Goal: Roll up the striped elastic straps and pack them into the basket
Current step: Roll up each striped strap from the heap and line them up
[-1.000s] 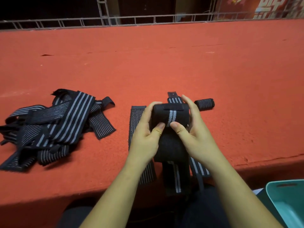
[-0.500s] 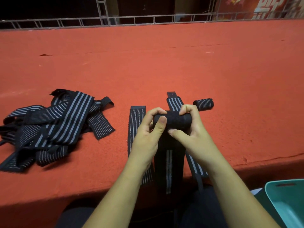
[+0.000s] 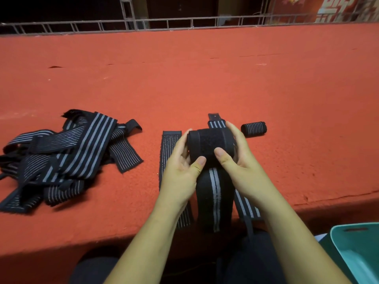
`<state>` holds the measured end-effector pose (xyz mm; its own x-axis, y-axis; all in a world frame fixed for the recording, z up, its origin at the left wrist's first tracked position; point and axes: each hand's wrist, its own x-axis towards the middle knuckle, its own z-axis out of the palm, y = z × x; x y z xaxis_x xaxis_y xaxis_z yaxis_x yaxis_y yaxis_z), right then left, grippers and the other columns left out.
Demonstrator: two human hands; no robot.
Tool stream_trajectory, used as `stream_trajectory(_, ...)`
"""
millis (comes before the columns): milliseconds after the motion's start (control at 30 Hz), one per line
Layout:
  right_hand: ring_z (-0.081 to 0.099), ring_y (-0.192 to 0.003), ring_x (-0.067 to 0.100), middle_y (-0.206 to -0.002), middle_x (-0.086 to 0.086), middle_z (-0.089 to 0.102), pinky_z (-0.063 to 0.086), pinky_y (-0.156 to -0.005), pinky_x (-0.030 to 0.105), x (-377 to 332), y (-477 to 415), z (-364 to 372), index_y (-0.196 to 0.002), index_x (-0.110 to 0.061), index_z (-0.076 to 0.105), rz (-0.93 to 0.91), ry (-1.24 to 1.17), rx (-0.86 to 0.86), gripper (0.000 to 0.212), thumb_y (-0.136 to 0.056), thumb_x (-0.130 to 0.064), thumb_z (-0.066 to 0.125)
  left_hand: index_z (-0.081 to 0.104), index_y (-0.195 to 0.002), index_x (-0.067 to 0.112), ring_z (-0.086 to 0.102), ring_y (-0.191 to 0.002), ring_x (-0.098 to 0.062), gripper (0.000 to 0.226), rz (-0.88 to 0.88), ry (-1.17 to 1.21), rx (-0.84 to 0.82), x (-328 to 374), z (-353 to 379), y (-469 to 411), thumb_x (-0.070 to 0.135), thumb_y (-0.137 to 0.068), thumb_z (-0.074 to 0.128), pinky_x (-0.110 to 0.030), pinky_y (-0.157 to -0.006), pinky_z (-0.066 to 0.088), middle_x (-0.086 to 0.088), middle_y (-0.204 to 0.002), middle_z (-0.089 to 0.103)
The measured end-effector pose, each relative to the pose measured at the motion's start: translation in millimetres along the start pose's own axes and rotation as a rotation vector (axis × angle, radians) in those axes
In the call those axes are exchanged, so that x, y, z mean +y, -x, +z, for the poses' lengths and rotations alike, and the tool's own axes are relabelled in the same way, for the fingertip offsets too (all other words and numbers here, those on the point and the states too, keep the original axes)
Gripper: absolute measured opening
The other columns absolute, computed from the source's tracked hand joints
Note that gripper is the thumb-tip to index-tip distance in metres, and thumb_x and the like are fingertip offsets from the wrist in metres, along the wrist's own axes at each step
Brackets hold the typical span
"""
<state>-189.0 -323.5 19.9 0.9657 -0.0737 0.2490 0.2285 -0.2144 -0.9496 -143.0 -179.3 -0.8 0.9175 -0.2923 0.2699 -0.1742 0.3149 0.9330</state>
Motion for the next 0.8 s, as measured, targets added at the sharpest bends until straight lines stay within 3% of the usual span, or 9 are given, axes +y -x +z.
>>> stream_trajectory(100,0.044,-0.136,-0.002,-0.15,-0.018,0.044,0.036,-0.116,0.032,-1.0,-2.2,-3.8,-0.155,-0.038,0.021,-0.035,0.003,-0.052,0.069,-0.1,-0.018,0.057,0.048,-0.14,0.024,0.057,-0.128,-0.016,0.06,0.021,-0.013,0.02,0.3,-2.8,1.0,0.001,-0.086,0.059,-0.033,-0.107,0.046,0.002,-0.134,0.064)
stream_trajectory(233,0.065,-0.105,0.011,-0.113,-0.011,0.066,0.055,-0.095,0.041,-1.1,-0.2,-6.1,-0.14,-0.037,0.037,-0.039,-0.029,-0.027,0.061,-0.097,0.0,0.059,0.051,-0.133,0.05,0.064,-0.118,-0.014,0.062,0.04,-0.181,-0.01,6.5,-6.1,3.5,0.003,-0.093,0.058,-0.036,-0.103,0.05,0.003,-0.122,0.069)
stream_trajectory(300,0.065,-0.099,0.016,-0.108,-0.008,0.064,0.055,-0.092,0.047,1.4,-0.2,-6.9,-0.132,-0.036,0.042,-0.048,-0.031,0.018,0.06,-0.093,0.006,0.059,0.05,-0.134,0.049,0.07,-0.103,-0.02,0.06,0.006,-0.259,-0.093,8.1,-7.9,1.5,0.002,-0.098,0.055,-0.042,-0.094,0.055,-0.001,-0.108,0.072)
stream_trajectory(367,0.063,-0.095,0.014,-0.103,-0.008,0.064,0.053,-0.085,0.04,3.6,-0.1,-7.9,-0.123,-0.037,0.045,-0.04,-0.088,0.032,0.06,-0.091,0.012,0.058,0.05,-0.134,0.046,0.069,-0.103,-0.031,0.054,-0.047,-0.225,-0.149,10.5,-7.0,1.3,0.005,-0.099,0.054,-0.051,-0.096,0.055,-0.011,-0.11,0.071)
stream_trajectory(433,0.06,-0.09,0.015,-0.099,-0.003,0.062,0.05,-0.081,0.036,2.9,1.0,-7.4,-0.115,-0.035,0.046,-0.02,-0.187,0.015,0.058,-0.089,0.016,0.056,0.057,-0.127,0.044,0.067,-0.103,-0.028,0.04,-0.117,-0.061,-0.149,12.5,-4.2,2.8,0.018,-0.096,0.057,-0.05,-0.1,0.052,-0.014,-0.116,0.069)
stream_trajectory(500,0.056,-0.088,0.02,-0.095,0.002,0.058,0.048,-0.079,0.04,0.4,2.1,-5.0,-0.105,-0.031,0.045,-0.003,-0.25,-0.01,0.044,-0.089,0.006,0.061,0.061,-0.118,0.038,0.065,-0.103,-0.023,0.026,-0.145,0.06,-0.122,12.4,-2.4,4.2,0.038,-0.092,0.06,-0.047,-0.099,0.049,-0.013,-0.116,0.068)
stream_trajectory(600,0.051,-0.091,0.023,-0.095,0.004,0.053,0.044,-0.084,0.049,-1.1,1.6,0.4,-0.093,-0.027,0.044,0.042,-0.276,0.006,0.031,-0.086,-0.041,0.07,0.063,-0.107,0.039,0.059,-0.095,-0.022,0.023,-0.047,-0.049,-0.054,6.9,-1.9,3.9,0.05,-0.086,0.064,-0.049,-0.095,0.047,-0.013,-0.099,0.063)
stream_trajectory(700,0.054,-0.108,0.02,-0.11,0.0,0.058,0.041,-0.1,0.064,3.6,-1.5,5.9,-0.1,-0.035,0.049,0.069,-0.177,0.121,0.043,-0.081,-0.073,0.058,0.064,-0.097,0.038,0.049,-0.086,-0.01,0.012,0.026,-0.066,-0.052,3.5,-0.4,4.1,0.03,-0.089,0.064,-0.027,-0.085,0.041,0.01,-0.085,0.055)
stream_trajectory(800,0.048,-0.135,0.022,-0.144,-0.005,0.051,0.037,-0.111,0.058,10.5,-1.4,4.6,-0.127,-0.056,0.042,0.155,-0.078,0.125,0.051,-0.081,-0.077,0.046,0.065,-0.099,0.033,0.053,-0.093,-0.006,0.024,0.086,-0.092,-0.065,4.6,-1.7,6.1,0.012,-0.089,0.061,-0.021,-0.089,0.041,0.014,-0.095,0.06)
